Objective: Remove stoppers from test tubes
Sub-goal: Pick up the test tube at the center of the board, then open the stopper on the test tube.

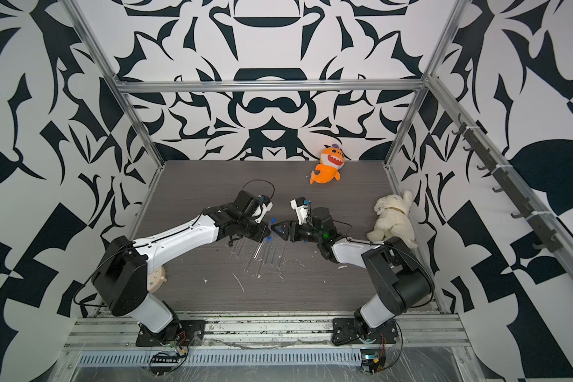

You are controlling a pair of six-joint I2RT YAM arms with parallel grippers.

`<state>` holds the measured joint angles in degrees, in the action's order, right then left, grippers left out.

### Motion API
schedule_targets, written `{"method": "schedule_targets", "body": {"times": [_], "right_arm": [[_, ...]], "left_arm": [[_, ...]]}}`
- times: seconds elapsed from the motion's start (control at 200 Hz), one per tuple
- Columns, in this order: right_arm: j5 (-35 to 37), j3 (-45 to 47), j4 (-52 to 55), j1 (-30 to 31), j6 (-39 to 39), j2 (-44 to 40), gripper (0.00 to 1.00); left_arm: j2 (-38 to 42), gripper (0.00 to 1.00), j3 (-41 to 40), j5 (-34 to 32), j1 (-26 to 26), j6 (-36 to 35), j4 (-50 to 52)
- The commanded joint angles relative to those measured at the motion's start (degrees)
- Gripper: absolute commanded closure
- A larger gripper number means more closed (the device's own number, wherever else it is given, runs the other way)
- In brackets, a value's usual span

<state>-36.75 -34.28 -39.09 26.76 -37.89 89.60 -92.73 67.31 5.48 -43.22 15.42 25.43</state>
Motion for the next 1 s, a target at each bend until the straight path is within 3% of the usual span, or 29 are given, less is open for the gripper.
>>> {"method": "schedule_targets", "body": {"times": [0.0, 0.18, 0.495, 0.695, 0.995], "right_arm": [[1.1, -1.1, -7.1, 0.3, -3.0, 0.2, 0.36], [2.1, -2.4, -9.3, 0.3, -4.7, 2.0, 0.41], [2.2, -4.0, -10.9, 0.7, -5.9, 4.2, 0.62], [2.0, -4.7, -10.9, 1.3, -5.8, 4.5, 0.64], [1.9, -5.1, -11.1, 1.8, -5.8, 4.6, 0.81]], "left_arm": [[1.7, 1.0, -1.1, 1.3, -0.5, -0.8, -1.3], [2.0, 1.0, -1.5, 1.2, -1.1, -1.0, -1.9], [2.6, 1.0, -2.1, 1.1, -1.1, -1.3, -2.1], [2.7, 1.0, -2.2, 1.1, -1.1, -1.5, -2.3], [2.6, 1.0, -2.2, 1.2, -1.1, -1.6, -2.2]]}}
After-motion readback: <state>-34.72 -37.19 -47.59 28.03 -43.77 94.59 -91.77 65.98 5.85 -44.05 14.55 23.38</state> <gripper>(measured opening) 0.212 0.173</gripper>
